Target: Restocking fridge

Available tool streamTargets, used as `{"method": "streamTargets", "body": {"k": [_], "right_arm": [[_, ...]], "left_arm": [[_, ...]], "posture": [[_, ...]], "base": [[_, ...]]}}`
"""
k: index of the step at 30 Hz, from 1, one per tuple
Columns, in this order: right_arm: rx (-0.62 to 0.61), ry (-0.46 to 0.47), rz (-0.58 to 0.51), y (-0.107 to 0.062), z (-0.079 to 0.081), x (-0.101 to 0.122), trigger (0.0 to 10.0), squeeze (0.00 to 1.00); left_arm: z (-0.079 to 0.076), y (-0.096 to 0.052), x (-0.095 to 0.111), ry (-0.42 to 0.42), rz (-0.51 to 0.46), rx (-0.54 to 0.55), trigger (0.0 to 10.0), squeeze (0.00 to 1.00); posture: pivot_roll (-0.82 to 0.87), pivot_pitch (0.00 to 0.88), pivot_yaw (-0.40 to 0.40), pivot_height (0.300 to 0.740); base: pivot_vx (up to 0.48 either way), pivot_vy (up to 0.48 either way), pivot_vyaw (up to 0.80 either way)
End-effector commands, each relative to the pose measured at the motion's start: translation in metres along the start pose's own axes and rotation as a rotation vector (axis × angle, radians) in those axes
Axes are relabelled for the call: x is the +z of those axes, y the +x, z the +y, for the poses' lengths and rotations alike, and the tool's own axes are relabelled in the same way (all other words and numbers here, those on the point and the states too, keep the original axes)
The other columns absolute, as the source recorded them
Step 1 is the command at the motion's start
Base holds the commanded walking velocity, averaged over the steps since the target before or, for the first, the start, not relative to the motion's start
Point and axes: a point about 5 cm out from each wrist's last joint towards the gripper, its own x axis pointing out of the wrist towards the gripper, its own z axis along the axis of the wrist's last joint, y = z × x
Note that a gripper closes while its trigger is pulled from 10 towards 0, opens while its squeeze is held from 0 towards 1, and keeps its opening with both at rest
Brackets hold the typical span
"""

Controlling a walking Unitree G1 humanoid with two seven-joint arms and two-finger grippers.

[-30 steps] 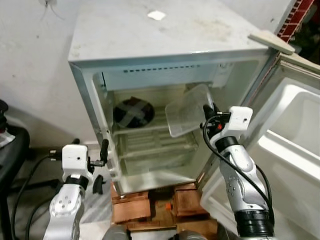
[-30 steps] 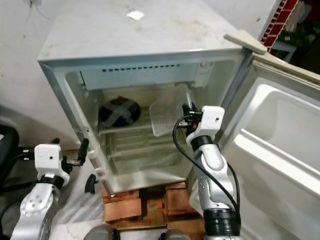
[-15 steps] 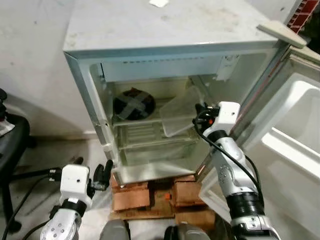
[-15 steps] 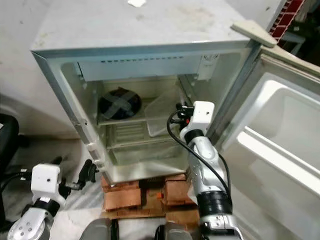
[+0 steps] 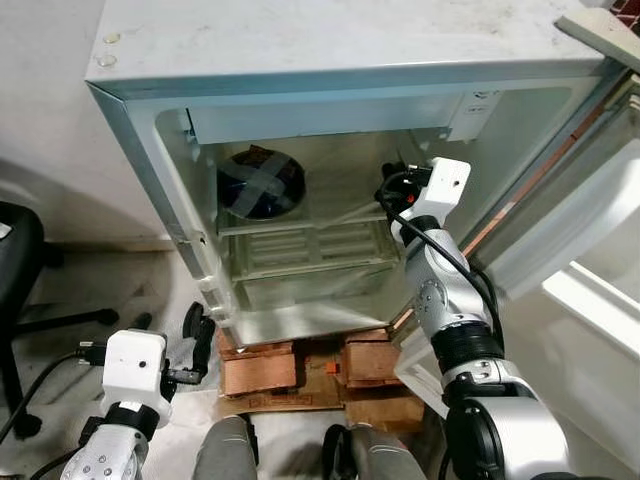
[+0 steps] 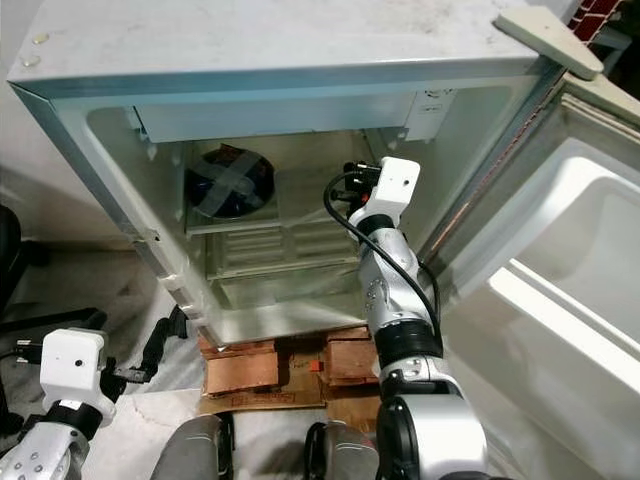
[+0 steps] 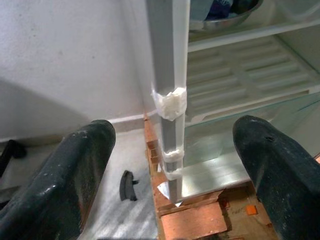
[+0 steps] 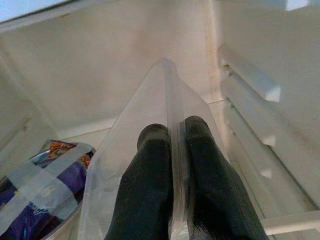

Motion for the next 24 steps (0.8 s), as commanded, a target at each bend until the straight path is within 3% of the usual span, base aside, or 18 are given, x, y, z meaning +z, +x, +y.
{"method": "streamTargets", "body": {"k": [1,4,14,19,24], "right_arm": [[-0.05,0.005,0.014,-0.004,-0.011,-0.004,10.0,0.0],[-0.114,0.04,0.013,-0.008,-0.02,-0.009,10.0,0.0],[-0.276,0.151,0.008,-0.015,-0.026,-0.022,10.0,0.0],[-0.391,0.258,0.038,-0.018,-0.034,-0.031,10.0,0.0],[-0.447,0.386,0.085,-0.02,-0.028,-0.043,10.0,0.0]], "left_arm": [[0.002,-0.001,-0.001,0.008,0.017,0.01,10.0,0.0],[0.003,0.003,0.001,0.004,0.016,0.013,10.0,0.0],[0.005,0.002,0.001,0.002,0.03,0.029,10.0,0.0],[0.006,0.002,0.0,0.0,0.04,0.03,10.0,0.0],[0.005,0.0,0.0,-0.006,0.051,0.035,10.0,0.0]], "posture": [[0.2,0.223,-0.074,0.74],[0.2,0.222,-0.069,0.74],[0.21,0.223,-0.053,0.74],[0.22,0.227,-0.047,0.74],[0.23,0.238,-0.045,0.74]], "base": [[0.0,0.0,0.0],[0.0,0.0,0.0],[0.0,0.0,0.0],[0.0,0.0,0.0],[0.0,0.0,0.0]]}}
